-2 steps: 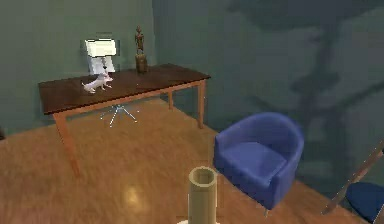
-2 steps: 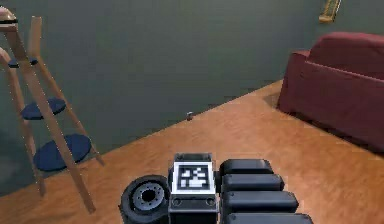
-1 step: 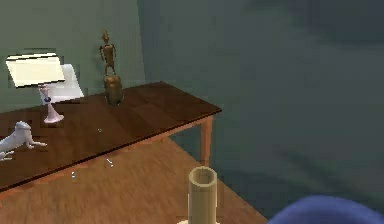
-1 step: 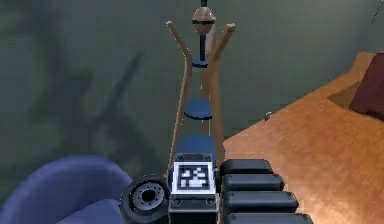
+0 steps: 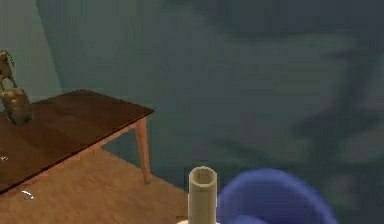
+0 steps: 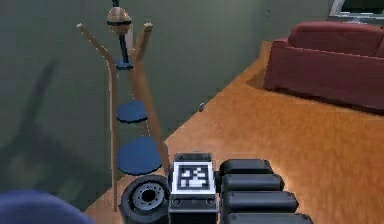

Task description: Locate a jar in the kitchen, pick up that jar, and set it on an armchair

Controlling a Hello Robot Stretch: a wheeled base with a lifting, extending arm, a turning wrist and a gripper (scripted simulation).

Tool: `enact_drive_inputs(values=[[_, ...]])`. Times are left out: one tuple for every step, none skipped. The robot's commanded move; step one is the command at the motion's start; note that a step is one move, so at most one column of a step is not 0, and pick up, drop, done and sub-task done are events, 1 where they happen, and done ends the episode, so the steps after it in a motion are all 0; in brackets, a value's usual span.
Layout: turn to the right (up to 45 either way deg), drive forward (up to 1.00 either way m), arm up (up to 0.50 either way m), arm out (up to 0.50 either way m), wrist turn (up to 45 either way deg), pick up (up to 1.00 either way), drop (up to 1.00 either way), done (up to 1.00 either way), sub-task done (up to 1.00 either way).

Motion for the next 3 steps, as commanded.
enact_drive_inputs(values=[[0.0, 0.1, 0.0, 0.0, 0.0, 0.0, 0.0, 0.0, 0.0], [-18.0, 0.0, 0.0, 0.0, 0.0, 0.0, 0.0, 0.0, 0.0], [15.0, 0.0, 0.0, 0.0, 0.0, 0.0, 0.0, 0.0, 0.0]])
